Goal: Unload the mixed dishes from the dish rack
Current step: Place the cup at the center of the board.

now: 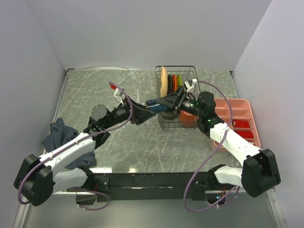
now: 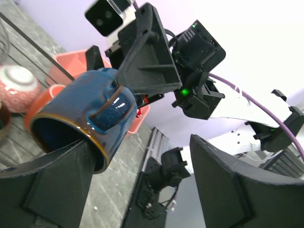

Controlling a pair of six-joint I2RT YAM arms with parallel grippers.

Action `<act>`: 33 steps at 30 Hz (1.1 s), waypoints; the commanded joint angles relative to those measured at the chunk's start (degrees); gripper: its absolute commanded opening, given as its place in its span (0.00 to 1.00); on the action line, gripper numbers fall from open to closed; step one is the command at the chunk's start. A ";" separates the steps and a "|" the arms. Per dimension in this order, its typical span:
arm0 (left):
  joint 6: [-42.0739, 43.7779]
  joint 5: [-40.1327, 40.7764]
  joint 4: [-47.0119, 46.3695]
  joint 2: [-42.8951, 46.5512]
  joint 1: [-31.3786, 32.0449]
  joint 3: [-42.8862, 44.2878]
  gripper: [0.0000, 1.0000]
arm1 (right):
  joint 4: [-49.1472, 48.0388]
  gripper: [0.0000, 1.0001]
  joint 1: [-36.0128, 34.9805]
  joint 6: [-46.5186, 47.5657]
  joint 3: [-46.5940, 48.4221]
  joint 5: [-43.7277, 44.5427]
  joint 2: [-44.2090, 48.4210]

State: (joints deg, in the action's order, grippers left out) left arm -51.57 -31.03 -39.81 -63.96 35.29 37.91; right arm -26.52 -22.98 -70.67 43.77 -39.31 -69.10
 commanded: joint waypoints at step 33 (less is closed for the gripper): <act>4.63 14.93 6.74 7.89 3.74 -1.18 0.01 | -4.09 0.72 0.74 -1.68 -6.42 2.48 2.91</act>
State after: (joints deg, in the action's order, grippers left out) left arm -52.05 -21.65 -36.71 -59.99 39.81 34.09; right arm -34.89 -23.88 -78.98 38.11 -40.38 -68.86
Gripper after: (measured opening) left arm 0.075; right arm 0.731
